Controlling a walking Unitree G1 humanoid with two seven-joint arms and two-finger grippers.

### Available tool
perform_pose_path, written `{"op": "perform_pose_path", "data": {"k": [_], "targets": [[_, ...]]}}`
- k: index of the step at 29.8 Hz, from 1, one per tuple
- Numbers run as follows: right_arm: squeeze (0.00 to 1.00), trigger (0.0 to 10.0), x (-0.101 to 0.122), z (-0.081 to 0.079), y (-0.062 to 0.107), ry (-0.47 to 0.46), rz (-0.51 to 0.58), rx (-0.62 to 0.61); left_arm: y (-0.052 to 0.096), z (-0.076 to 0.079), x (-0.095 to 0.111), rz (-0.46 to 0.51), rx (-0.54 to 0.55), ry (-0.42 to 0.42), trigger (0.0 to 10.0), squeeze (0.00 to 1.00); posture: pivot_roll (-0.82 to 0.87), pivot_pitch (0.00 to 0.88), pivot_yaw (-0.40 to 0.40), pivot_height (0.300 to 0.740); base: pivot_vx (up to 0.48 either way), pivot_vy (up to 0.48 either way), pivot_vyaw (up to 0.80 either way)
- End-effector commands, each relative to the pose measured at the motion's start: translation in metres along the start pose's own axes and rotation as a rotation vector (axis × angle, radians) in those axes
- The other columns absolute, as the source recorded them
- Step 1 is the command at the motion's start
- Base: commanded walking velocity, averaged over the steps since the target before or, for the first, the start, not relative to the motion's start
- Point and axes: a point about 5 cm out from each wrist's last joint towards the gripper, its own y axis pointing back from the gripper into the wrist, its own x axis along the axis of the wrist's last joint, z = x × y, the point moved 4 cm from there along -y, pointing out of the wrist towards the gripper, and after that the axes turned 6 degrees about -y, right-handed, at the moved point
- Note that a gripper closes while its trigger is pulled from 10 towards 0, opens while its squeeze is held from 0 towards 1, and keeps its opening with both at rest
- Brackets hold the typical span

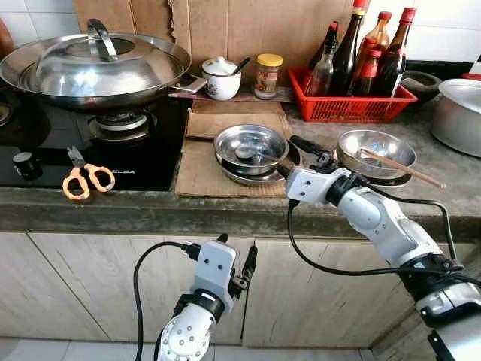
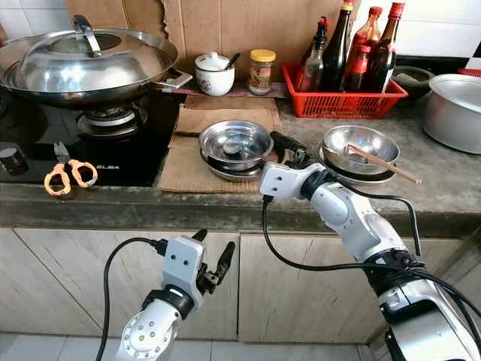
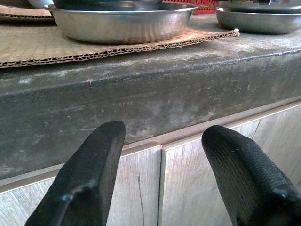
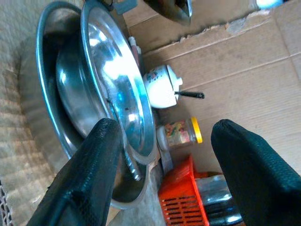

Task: Kitchen organization

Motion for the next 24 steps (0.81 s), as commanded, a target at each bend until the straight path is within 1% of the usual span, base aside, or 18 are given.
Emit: {"op": "perform_pose_path", "data": {"k": [1,9,17,19,24], "targets": [[0.00,10.0,0.0003,0.0028,-0.0017,0.032,0.005,0.010,-0.0001,0.0004,0.0034,0.006,0.003,0.001,10.0,0.00,0.13,0.041,-0.079,0.740,0.000,0.000,0.00],[0.00,10.0,-0.0020,0.0060,-0.0036,0.067,-0.003,0.005,-0.0004,0.0003,0.0030,0.005,0.003,0.001,10.0,0.00,0.13,0.039,-0.077,0.740,0.000,0.000,0.00],[0.00,10.0,-0.0055,0.0037,-0.0046,0.081,-0.018,0.023,-0.0010,0.0005,0.0027,0.004,0.004,0.002,10.0,0.00,0.13,0.035,-0.083,0.740,0.000,0.000,0.00],[0.00,10.0,-0.0075,0.0027,-0.0050,0.097,-0.028,0.036,-0.0011,0.0005,0.0024,0.004,0.005,0.003,10.0,0.00,0.13,0.031,-0.081,0.740,0.000,0.000,0.00],[0.00,10.0,-0.0089,0.0046,-0.0057,0.099,-0.032,0.031,-0.0011,0.0007,0.0020,0.003,0.005,0.004,10.0,0.00,0.13,0.028,-0.081,0.740,0.000,0.000,0.00]]}}
